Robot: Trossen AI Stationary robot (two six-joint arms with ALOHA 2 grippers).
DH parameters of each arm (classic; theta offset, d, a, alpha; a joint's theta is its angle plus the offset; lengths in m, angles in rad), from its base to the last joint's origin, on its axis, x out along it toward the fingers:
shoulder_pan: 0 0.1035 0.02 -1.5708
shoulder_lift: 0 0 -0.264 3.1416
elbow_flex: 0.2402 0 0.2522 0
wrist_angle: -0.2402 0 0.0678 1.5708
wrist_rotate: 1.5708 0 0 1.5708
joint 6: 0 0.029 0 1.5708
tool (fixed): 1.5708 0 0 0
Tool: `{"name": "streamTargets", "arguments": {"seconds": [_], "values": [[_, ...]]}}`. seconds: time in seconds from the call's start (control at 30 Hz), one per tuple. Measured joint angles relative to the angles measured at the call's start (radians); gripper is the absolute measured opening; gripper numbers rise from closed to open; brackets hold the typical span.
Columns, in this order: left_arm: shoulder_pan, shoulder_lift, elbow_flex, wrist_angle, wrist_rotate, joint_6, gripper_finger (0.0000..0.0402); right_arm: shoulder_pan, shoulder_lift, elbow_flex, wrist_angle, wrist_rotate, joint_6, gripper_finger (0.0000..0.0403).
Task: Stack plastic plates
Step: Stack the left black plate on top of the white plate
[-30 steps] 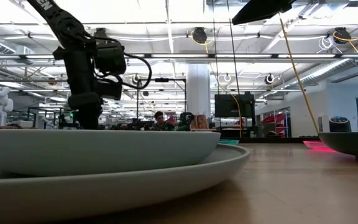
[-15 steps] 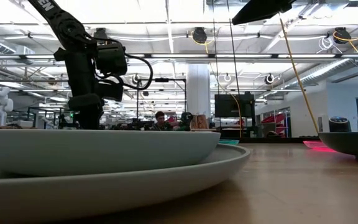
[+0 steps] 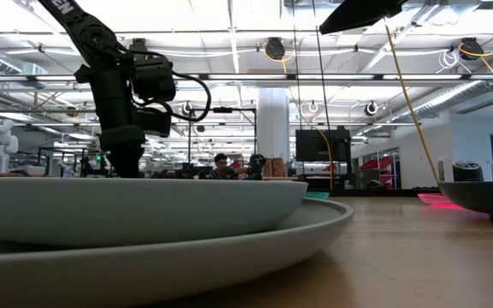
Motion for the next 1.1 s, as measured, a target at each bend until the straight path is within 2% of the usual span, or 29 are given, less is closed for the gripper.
{"name": "streamTargets", "arguments": {"seconds": [0.27,0.47,0.6,0.9,1.1], "values": [[0.0,-0.032,0.034,-0.07,-0.024,0.014,0.0027,0.0,0.0,0.0,0.0,0.0,0.0,0.0109],[-0.001,-0.074,0.169,-0.23,-0.044,0.013,0.0024,0.0,0.0,0.0,0.0,0.0,0.0,0.0109],[-0.02,-0.102,0.275,-0.326,-0.055,-0.042,0.0023,0.0,0.0,0.0,0.0,0.0,0.0,0.0109],[-0.201,-0.13,0.516,-0.457,-0.039,-0.227,0.0024,0.0,0.0,0.0,0.0,0.0,0.0,0.0109],[-0.401,-0.13,0.533,-0.401,-0.036,-0.361,0.0025,0.0,0.0,0.0,0.0,0.0,0.0,0.0109]]}}
